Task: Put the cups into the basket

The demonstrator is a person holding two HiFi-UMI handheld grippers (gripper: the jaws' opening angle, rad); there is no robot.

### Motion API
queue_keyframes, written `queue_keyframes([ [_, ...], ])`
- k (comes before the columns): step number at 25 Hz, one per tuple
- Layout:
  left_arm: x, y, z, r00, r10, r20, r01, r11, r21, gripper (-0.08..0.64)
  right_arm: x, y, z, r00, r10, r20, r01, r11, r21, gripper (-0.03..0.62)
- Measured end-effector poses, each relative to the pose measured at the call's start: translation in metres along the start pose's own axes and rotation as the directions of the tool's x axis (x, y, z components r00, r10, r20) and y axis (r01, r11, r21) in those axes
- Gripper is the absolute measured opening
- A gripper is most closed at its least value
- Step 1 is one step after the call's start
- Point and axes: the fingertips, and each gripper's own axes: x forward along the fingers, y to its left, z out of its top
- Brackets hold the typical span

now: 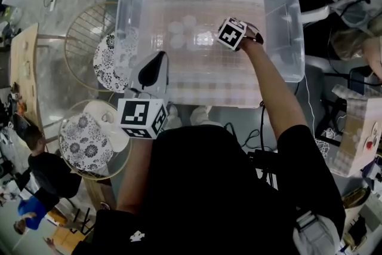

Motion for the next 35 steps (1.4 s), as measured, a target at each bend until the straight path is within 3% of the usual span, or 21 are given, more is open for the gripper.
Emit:
queue_keyframes([
  [6, -0.005, 0.007, 0.0, 1.0, 0.019, -0.004, -0.019, 1.0, 0.001, 0.005, 0.017, 0.012, -0.008, 0.998, 0.05, -0.037, -0.051, 0.999, -0.018, 0.014],
  [21, -0.012, 0.01, 0.002, 1.0, 0.015, 0.002, -0.015, 1.0, 0.001, 0.005, 0.01, 0.007, -0.019, 0.998, 0.015, -0.065, -0.014, 1.0, 0.016, 0.08],
  [31, -0.013, 0.006, 0.008, 0.999, -0.035, 0.024, 0.035, 0.999, 0.007, 0.005, -0.032, 0.006, -0.011, 1.0, -0.008, -0.027, 0.008, 1.0, 0.019, 0.08],
  [35, -0.016, 0.006, 0.011, 0.997, -0.06, 0.04, 0.059, 0.998, 0.009, 0.005, -0.061, 0.009, 0.002, 0.998, -0.033, 0.05, 0.03, 0.998, 0.063, 0.031],
])
